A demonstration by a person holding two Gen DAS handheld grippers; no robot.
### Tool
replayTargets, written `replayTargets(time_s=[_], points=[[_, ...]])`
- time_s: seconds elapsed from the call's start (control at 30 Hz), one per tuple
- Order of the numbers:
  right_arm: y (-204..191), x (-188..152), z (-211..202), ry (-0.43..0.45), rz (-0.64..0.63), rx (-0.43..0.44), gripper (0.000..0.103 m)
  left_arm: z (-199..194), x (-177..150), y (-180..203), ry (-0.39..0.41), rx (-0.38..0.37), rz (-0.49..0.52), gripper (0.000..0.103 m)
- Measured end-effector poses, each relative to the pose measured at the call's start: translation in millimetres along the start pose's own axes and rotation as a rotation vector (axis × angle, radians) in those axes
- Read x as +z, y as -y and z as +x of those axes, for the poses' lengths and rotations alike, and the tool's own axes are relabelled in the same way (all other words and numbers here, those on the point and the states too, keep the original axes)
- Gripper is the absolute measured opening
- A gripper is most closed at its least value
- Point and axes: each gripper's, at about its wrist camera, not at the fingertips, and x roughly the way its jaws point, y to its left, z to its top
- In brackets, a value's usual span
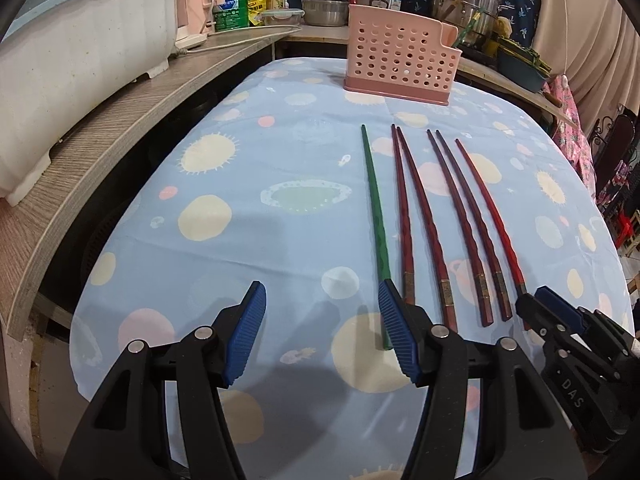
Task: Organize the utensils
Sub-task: 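Close the right tool on a red chopstick while the left tool grasps a green chopstick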
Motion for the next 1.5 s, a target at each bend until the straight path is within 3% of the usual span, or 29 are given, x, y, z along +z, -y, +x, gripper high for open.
replayTargets(time_s=[0.4,1.1,1.2,1.3,1.37,1.5], points=[[4,-2,1,0.013,-0.014,-0.019,0.012,12,-4,16,-0.027,-0.017,0.038,0.056],[3,-5,2,0.033,-0.023,-0.024,0.012,24,-8,15,-0.04,0.031,0.038,0.051],[3,-5,2,0.034,-0.024,-0.025,0.012,24,-8,15,-0.037,0.032,0.04,0.044],[3,-5,2,0.033,-0.024,-0.025,0.012,24,-8,13,-0.037,0.034,0.041,0.03],[3,-5,2,0.031,-0.024,-0.026,0.012,23,-7,12,-0.04,0.03,0.04,0.015],[4,-2,1,0.013,-0.017,-0.028,0.007,24,-4,7,-0.065,0.002,0.03,0.009]])
